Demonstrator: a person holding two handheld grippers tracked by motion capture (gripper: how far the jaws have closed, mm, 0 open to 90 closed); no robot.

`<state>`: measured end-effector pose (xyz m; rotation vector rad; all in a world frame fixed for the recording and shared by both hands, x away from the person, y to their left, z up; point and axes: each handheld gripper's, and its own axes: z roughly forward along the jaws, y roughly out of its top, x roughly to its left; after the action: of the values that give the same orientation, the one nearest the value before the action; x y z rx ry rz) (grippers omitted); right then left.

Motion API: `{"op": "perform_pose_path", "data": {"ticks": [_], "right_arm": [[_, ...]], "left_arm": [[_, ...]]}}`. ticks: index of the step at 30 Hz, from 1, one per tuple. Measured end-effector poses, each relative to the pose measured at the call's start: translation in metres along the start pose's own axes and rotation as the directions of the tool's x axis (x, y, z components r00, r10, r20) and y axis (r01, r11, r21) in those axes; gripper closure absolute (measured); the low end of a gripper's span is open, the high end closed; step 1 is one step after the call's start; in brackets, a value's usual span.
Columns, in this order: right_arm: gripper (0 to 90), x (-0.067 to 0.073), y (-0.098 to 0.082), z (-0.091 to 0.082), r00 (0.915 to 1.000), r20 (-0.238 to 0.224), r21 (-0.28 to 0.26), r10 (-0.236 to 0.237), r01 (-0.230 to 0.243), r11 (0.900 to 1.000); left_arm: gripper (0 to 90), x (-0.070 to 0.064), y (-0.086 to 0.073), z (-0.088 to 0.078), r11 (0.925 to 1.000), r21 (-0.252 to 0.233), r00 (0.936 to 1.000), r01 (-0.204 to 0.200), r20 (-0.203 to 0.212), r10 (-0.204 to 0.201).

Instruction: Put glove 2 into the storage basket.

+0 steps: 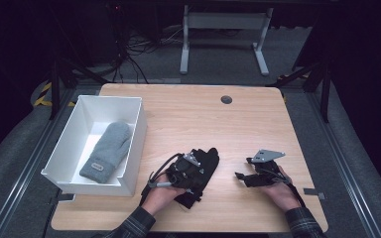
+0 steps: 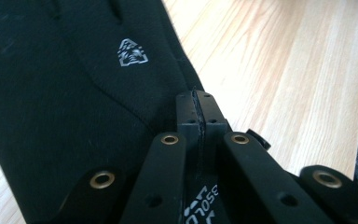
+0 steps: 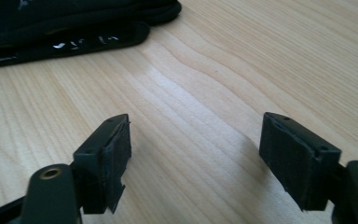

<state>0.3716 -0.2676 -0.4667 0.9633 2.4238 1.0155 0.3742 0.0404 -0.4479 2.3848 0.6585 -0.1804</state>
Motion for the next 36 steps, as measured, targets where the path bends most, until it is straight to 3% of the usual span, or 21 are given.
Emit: {"op": "perform_pose_path", "data": {"ticks": [2, 7, 8, 10, 15, 18, 23, 25, 27, 33, 36], "right_arm": [[24.2, -0.002, -0.001, 0.0, 1.0, -0.002, -0.003, 0.008, -0.008, 1.0], [21.5, -0.004, -0.003, 0.0, 0.9999, 0.006, -0.012, 0.015, -0.014, 1.0], [21.5, -0.004, -0.003, 0.0, 0.9999, 0.006, -0.012, 0.015, -0.014, 1.0], [20.5, -0.005, -0.003, 0.001, 0.9998, 0.01, -0.016, 0.015, -0.015, 1.0], [20.5, -0.006, -0.004, 0.001, 0.9997, 0.006, -0.016, 0.022, -0.022, 1.0], [20.4, -0.006, -0.004, 0.001, 0.9997, 0.006, -0.017, 0.022, -0.022, 1.0], [20.4, -0.006, -0.004, 0.001, 0.9997, 0.003, -0.017, 0.023, -0.023, 1.0], [20.4, -0.006, -0.003, 0.001, 0.9997, 0.003, -0.017, 0.023, -0.023, 1.0], [20.4, -0.006, -0.003, 0.001, 0.9997, 0.003, -0.017, 0.023, -0.023, 1.0], [20.4, -0.006, -0.003, 0.001, 0.9997, 0.003, -0.018, 0.023, -0.022, 1.0], [20.5, -0.006, -0.003, 0.001, 0.9998, 0.003, -0.016, 0.022, -0.022, 1.0]], "left_arm": [[90.0, 0.001, -0.002, -0.002, 1.0, -0.002, 1.0, 0.006, -0.004, -0.006], [90.0, 0.009, -0.008, -0.014, 0.9999, 0.006, 0.9959, 0.016, -0.09, -0.015], [90.0, 0.009, -0.008, -0.014, 0.9999, 0.006, 0.9959, 0.016, -0.09, -0.015], [90.0, 0.011, -0.01, -0.017, 0.9998, 0.013, 0.9912, 0.013, -0.132, -0.011], [89.5, 0.012, -0.008, -0.021, 0.9999, -0.008, 0.9898, 0.011, -0.142, -0.012], [80.5, 0.01, -0.004, -0.027, 0.9992, -0.041, 0.9901, -0.002, -0.141, -0.003], [54.3, 0.014, 0.008, -0.031, 0.9969, -0.071, 0.9819, -0.035, -0.188, 0.021], [51.3, 0.016, 0.011, -0.03, 0.9972, -0.063, 0.9802, -0.041, -0.196, 0.028], [37.3, 0.018, 0.014, -0.027, 0.9976, -0.054, 0.9786, -0.044, -0.203, 0.032], [23.4, 0.027, 0.013, -0.02, 0.9982, -0.047, 0.968, -0.037, -0.25, 0.024], [18.1, 0.03, 0.012, -0.014, 0.9992, -0.02, 0.962, -0.035, -0.272, 0.028]]}}
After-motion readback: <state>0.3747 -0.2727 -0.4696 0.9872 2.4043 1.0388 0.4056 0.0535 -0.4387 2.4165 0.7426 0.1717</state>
